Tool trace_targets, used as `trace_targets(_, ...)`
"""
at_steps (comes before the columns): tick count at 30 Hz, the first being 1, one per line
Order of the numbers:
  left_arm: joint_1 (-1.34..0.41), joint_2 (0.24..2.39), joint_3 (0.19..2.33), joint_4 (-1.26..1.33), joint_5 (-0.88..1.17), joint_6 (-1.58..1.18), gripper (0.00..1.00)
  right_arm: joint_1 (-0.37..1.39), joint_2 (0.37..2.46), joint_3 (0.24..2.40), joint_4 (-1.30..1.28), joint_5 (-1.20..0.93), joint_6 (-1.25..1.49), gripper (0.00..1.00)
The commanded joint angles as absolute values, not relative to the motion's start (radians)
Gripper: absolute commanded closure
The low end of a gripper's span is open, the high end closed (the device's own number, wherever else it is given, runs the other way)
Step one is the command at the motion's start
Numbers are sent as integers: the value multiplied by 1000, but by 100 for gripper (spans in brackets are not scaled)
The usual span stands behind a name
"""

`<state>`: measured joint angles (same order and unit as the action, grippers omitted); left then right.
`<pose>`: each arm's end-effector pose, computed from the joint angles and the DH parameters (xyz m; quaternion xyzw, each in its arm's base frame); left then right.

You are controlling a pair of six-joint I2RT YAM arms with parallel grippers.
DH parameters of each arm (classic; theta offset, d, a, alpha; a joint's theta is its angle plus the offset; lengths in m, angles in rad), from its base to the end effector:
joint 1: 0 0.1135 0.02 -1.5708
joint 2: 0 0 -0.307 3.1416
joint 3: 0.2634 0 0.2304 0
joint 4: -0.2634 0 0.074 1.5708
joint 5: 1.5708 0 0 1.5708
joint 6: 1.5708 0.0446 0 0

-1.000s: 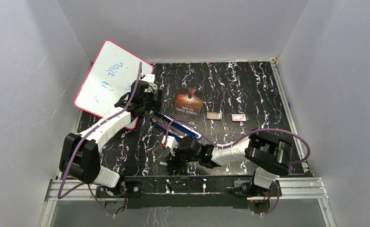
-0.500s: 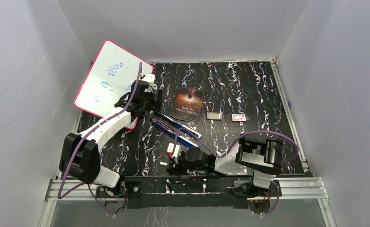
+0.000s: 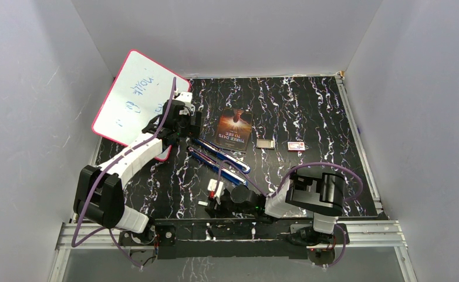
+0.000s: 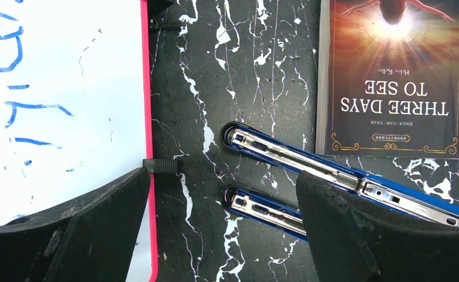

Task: Load the staples into the stapler

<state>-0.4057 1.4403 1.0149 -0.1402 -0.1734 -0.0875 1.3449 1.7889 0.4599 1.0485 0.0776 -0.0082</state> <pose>0.2851 -0.1141 0.3175 0.0971 0.8686 -0.0436 0.4839 0.0732 0.3031 0.1788 -0.4817 0.6372 0.3480 0.4908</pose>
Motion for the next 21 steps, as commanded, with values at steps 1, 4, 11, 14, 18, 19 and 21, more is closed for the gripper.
trace_targets(1,-403,1420,1040,-152,-176,-79,6,1349,1835,466,981,79,-40,50)
trace_targets(4,-403,1421,1040,-152,-175,-79,6,1349,1841,469,977,81,-41,53)
trace_targets(11,-403,1417,1039,-152,-177,-78,6,1348,1855,483,962,76,-41,63)
trace_targets(14,-403,1415,1039,-152,-176,-78,6,1350,1856,485,960,74,-43,70)
trace_targets(18,-403,1414,1039,-152,-174,-78,6,1350,1853,488,958,68,-46,82)
trace_targets(19,-403,1414,1039,-152,-175,-78,6,1349,1850,487,957,64,-48,84)
trace_targets(21,-403,1413,1039,-150,-174,-80,6,1349,1838,488,953,49,-57,89)
